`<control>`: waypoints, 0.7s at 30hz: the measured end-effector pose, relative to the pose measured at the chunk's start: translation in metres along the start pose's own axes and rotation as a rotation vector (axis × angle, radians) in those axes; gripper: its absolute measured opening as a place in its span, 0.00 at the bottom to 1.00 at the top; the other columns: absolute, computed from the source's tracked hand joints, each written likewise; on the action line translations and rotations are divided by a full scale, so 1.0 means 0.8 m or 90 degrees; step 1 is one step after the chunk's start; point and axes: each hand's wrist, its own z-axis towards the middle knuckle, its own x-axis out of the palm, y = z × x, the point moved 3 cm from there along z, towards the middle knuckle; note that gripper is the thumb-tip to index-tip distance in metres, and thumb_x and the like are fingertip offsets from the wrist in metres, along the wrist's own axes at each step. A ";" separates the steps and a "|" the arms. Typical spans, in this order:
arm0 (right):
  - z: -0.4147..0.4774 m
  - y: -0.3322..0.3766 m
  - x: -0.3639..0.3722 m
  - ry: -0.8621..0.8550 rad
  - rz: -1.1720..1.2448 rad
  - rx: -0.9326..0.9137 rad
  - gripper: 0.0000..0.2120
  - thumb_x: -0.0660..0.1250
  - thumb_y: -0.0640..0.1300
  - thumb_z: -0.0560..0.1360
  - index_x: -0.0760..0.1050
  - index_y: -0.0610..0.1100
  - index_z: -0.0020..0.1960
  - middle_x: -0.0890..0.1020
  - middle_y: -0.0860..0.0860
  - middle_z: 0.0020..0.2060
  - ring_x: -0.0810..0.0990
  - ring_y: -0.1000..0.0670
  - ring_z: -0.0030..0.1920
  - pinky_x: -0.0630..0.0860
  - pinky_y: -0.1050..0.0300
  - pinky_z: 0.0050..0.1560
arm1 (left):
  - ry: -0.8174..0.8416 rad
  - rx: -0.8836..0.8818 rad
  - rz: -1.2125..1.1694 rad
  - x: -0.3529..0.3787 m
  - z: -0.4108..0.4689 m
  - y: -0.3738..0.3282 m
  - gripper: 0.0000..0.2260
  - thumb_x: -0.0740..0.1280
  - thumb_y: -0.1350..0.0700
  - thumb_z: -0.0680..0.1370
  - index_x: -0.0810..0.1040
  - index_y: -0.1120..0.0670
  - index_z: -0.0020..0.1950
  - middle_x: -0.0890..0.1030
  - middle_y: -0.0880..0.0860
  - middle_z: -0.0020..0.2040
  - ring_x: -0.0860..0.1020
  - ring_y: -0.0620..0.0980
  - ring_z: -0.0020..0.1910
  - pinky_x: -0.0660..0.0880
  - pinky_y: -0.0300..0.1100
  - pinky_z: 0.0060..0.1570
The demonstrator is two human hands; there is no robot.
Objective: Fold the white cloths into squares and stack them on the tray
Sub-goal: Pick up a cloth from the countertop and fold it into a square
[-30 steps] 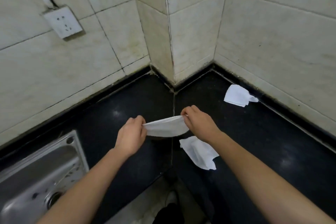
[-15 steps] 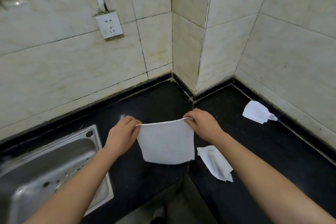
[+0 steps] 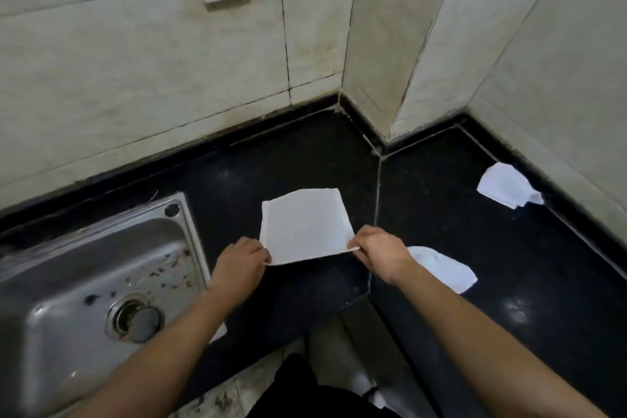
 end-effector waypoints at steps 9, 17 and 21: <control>-0.048 -0.016 0.097 0.189 -0.079 -0.034 0.15 0.60 0.44 0.81 0.79 0.48 0.64 0.77 0.46 0.61 0.74 0.45 0.63 0.73 0.51 0.62 | 0.175 -0.028 -0.062 0.090 -0.081 -0.032 0.10 0.77 0.62 0.60 0.84 0.51 0.38 0.83 0.48 0.37 0.81 0.52 0.39 0.79 0.40 0.35; -0.027 -0.033 0.076 0.127 0.175 0.093 0.06 0.69 0.47 0.77 0.80 0.55 0.54 0.81 0.58 0.48 0.80 0.54 0.50 0.74 0.60 0.52 | 0.174 -0.258 -0.213 0.068 -0.069 -0.015 0.08 0.70 0.53 0.77 0.81 0.47 0.55 0.82 0.48 0.50 0.80 0.47 0.49 0.76 0.41 0.48; 0.015 -0.037 0.058 0.045 0.382 0.203 0.08 0.72 0.44 0.76 0.83 0.50 0.55 0.84 0.56 0.49 0.81 0.56 0.51 0.76 0.61 0.57 | 0.077 -0.456 -0.442 0.061 -0.037 0.013 0.05 0.72 0.56 0.76 0.82 0.48 0.51 0.83 0.48 0.45 0.81 0.47 0.47 0.78 0.43 0.50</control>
